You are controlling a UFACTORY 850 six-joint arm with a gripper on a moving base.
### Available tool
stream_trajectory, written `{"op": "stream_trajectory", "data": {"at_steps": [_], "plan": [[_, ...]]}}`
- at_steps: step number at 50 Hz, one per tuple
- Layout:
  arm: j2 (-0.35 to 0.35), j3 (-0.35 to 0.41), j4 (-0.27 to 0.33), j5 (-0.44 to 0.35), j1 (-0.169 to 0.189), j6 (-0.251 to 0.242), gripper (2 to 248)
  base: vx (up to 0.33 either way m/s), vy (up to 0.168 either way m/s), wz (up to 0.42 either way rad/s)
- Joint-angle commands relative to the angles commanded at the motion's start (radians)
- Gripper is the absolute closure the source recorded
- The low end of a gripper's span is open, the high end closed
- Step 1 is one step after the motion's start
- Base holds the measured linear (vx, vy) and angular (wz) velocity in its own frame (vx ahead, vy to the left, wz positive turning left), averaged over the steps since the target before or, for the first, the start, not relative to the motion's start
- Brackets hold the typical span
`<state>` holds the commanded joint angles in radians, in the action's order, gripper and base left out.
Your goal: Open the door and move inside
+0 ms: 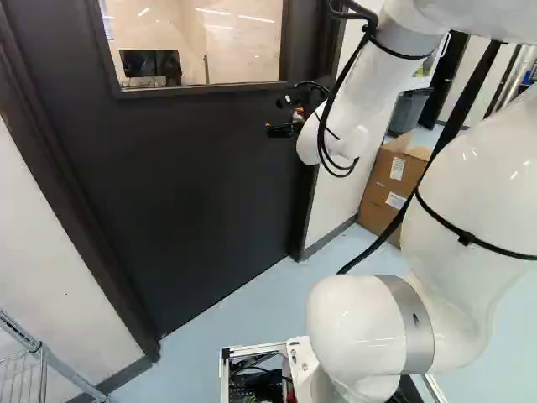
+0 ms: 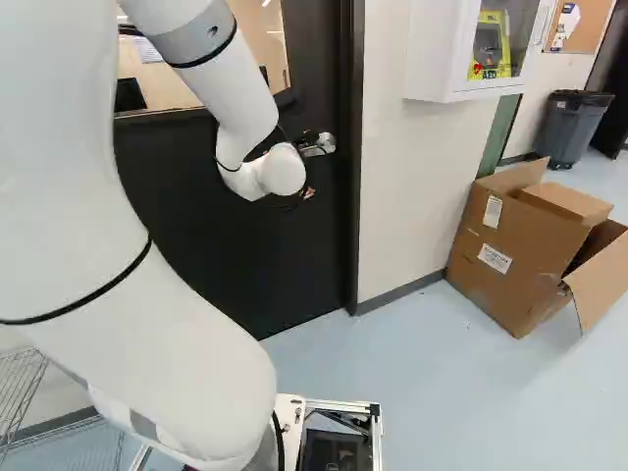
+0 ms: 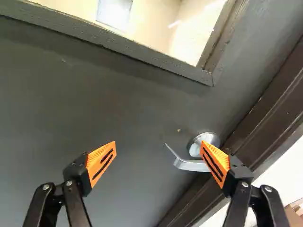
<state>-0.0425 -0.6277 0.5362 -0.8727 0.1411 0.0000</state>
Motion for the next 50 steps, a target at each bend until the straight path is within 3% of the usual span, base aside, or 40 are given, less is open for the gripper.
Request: {"op": "stream_trajectory", "data": {"at_steps": [50], "plan": [[0.083, -0.083, 0.000, 0.000, 0.024, 0.000, 3, 0.000, 0.000, 0.000]]}}
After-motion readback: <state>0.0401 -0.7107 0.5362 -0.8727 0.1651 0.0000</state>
